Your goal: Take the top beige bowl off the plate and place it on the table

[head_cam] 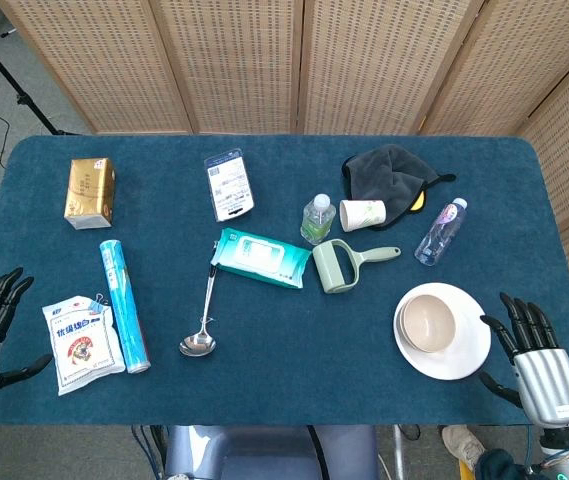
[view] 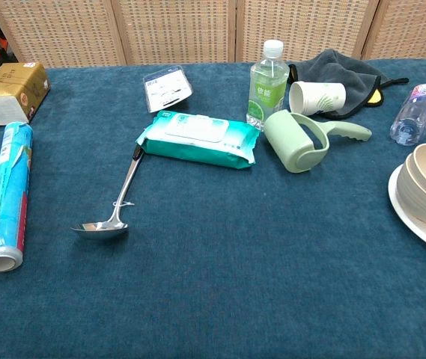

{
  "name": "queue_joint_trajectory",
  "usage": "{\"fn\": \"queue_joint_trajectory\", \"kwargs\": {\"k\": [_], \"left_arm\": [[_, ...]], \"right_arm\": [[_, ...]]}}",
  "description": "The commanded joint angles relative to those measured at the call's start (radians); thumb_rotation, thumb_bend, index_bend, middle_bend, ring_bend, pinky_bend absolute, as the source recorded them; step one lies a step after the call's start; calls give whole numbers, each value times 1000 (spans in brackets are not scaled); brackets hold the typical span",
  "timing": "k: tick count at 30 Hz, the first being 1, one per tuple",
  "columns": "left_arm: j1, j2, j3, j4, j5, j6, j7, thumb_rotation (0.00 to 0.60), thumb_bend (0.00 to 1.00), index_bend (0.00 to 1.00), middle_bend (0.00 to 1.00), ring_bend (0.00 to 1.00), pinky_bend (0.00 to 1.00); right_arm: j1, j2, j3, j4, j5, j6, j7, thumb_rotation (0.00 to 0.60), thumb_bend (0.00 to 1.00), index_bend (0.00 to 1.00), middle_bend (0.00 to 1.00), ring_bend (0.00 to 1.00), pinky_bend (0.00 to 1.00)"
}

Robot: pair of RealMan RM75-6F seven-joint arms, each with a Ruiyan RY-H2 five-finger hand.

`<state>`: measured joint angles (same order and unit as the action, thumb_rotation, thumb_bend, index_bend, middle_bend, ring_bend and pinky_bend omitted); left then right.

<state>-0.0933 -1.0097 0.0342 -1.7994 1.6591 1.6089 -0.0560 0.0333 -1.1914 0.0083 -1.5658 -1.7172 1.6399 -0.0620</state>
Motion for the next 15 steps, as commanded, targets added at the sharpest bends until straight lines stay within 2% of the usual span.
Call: {"fn": "queue_joint_trajectory", "kwargs": {"k": [1, 4, 9, 15], "left_arm": [[2, 0, -2, 0, 2, -1, 1, 600, 118, 0, 0, 0, 0], [5, 1, -4, -2, 4, 1, -1, 600, 118, 0, 0, 0, 0], [11, 6, -10, 0, 1, 6, -16, 600, 119, 0, 0, 0, 0], [8, 11, -19, 0, -14, -8, -29, 600, 119, 0, 0, 0, 0]], "right_arm": [[2, 4, -4, -5, 0, -7, 8, 600, 0, 204, 24, 0, 62], [12, 12, -16, -14, 1, -41, 37, 600, 0, 204, 24, 0, 61], [68, 11, -35, -4, 9, -159, 111, 600, 0, 221, 24, 0, 55], [135, -31, -22, 22, 46, -275, 161, 600, 0, 334, 24, 0, 55]]}}
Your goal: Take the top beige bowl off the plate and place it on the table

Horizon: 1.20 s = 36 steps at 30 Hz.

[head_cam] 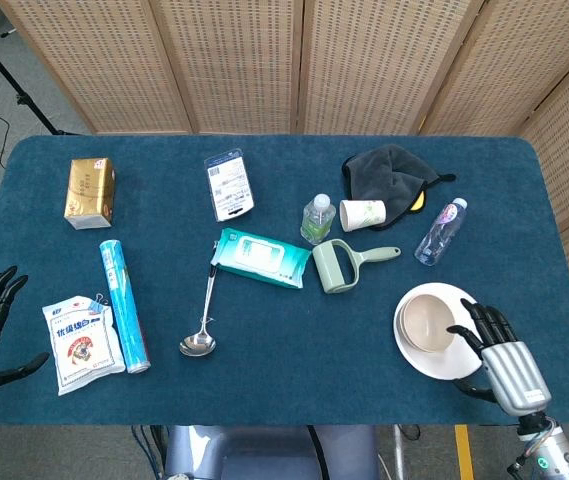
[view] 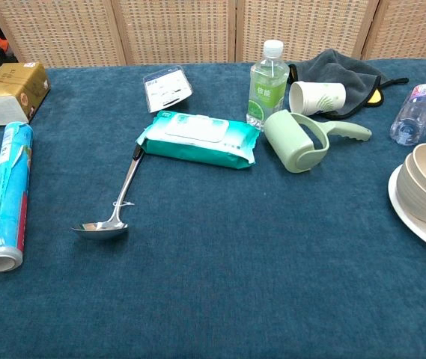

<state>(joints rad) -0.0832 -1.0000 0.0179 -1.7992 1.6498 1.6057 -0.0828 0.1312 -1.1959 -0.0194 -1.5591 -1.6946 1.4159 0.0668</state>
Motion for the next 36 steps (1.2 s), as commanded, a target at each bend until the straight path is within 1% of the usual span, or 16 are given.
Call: {"fn": "queue_joint_trajectory", "kwargs": {"k": [1, 4, 6, 10, 14, 16, 18, 33, 36], "left_arm": [[-2, 2, -4, 0, -6, -7, -3, 600, 119, 0, 0, 0, 0], [-2, 3, -5, 0, -5, -10, -6, 600, 119, 0, 0, 0, 0], [-1, 4, -5, -1, -2, -11, -8, 600, 119, 0, 0, 0, 0], [1, 5, -5, 1, -1, -13, -8, 600, 119, 0, 0, 0, 0], [1, 5, -6, 1, 1, -13, -9, 600, 120, 0, 0, 0, 0], [2, 4, -7, 0, 3, -13, -9, 600, 120, 0, 0, 0, 0], [3, 5, -8, 1, 1, -14, -10, 600, 120, 0, 0, 0, 0], [5, 6, -14, 3, 2, -20, -12, 600, 120, 0, 0, 0, 0], [6, 6, -15, 2, 1, -20, -12, 600, 120, 0, 0, 0, 0]], "right_arm": [[43, -33, 8, 17, 28, -60, 37, 600, 0, 357, 24, 0, 55], [60, -64, 13, 28, 50, -93, 47, 600, 17, 394, 24, 0, 55], [67, -83, 16, 35, 65, -108, 56, 600, 69, 401, 24, 0, 55], [73, -101, 20, 45, 80, -116, 64, 600, 210, 409, 25, 0, 55], [78, -114, 23, 57, 93, -123, 68, 600, 266, 422, 25, 0, 55], [81, -120, 27, 66, 104, -130, 70, 600, 330, 426, 25, 0, 55], [84, -123, 31, 71, 115, -133, 75, 600, 361, 432, 25, 0, 56], [95, -160, 31, 126, 172, -175, 87, 600, 363, 433, 25, 0, 55], [98, -165, 31, 136, 178, -181, 96, 600, 363, 456, 25, 0, 55]]}}
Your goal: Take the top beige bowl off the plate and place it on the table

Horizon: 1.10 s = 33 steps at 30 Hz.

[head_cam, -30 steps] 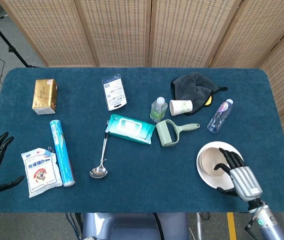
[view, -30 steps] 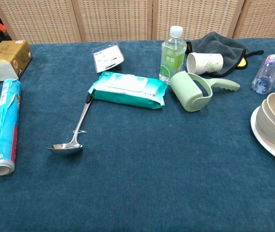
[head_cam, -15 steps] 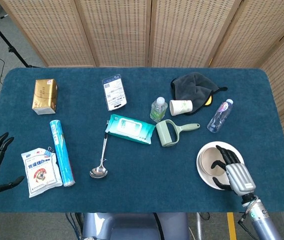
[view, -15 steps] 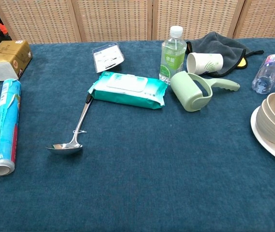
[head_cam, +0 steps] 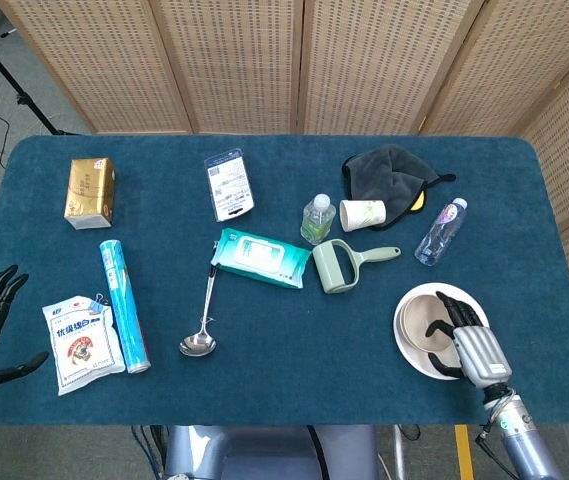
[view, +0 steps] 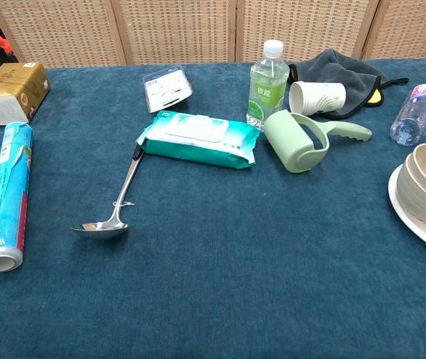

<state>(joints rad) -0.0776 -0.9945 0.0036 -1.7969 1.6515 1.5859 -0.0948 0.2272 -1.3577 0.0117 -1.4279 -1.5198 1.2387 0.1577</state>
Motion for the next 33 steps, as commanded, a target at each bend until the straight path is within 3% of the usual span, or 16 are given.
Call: {"fn": "queue_joint_trajectory", "kwargs": {"k": [1, 16, 22, 33], "left_arm": [[1, 0, -1, 0, -1, 0, 0, 600, 120, 0, 0, 0, 0], [1, -2, -4, -2, -2, -6, 4, 600, 121, 0, 0, 0, 0], [2, -1, -5, -2, -1, -5, 3, 600, 122, 0, 0, 0, 0], [3, 0, -7, -2, -2, -5, -2, 600, 122, 0, 0, 0, 0]], "right_arm": [[3, -4, 0, 8, 4, -5, 6, 600, 363, 472, 25, 0, 55], [8, -7, -4, 17, 7, -7, 23, 600, 473, 628, 28, 0, 55], [10, -8, -4, 17, 5, -2, 21, 600, 550, 649, 30, 0, 56], [-1, 29, -1, -34, -23, 56, 0, 600, 568, 649, 30, 0, 55]]}}
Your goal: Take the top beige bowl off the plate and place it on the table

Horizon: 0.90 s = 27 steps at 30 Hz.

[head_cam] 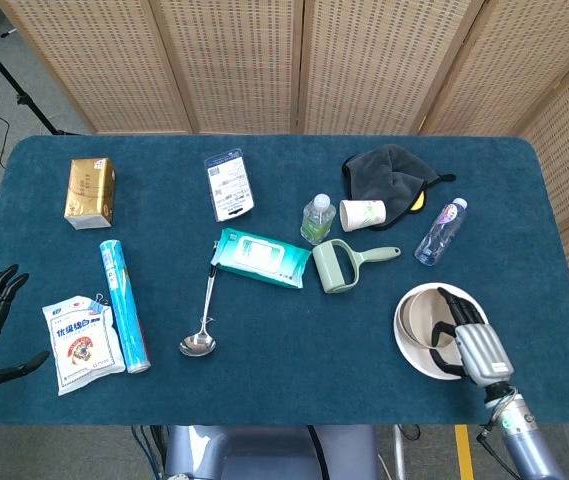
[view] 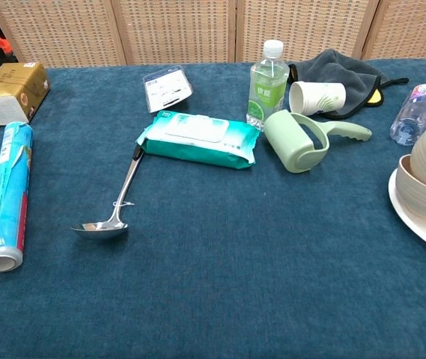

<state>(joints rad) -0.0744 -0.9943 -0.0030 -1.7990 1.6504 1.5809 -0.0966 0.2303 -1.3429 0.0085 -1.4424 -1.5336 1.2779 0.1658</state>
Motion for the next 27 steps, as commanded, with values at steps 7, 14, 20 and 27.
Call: {"fn": "queue_joint_trajectory", "kwargs": {"k": [7, 14, 20, 27], "left_arm": [[0, 1, 0, -1, 1, -1, -3, 600, 122, 0, 0, 0, 0], [2, 4, 0, 0, 3, 2, -10, 600, 122, 0, 0, 0, 0], [1, 6, 0, 2, 4, -1, -14, 600, 122, 0, 0, 0, 0], [0, 8, -1, 3, 3, -4, -20, 600, 122, 0, 0, 0, 0]], "right_arm": [[5, 59, 6, -119, -63, 57, -47, 600, 569, 649, 30, 0, 55], [68, 86, 43, -267, -86, 10, -177, 600, 569, 649, 30, 0, 56], [157, 14, 58, -383, -38, -142, -388, 600, 568, 650, 30, 0, 55], [192, -129, 54, -331, 67, -206, -568, 600, 569, 654, 30, 0, 55]]}}
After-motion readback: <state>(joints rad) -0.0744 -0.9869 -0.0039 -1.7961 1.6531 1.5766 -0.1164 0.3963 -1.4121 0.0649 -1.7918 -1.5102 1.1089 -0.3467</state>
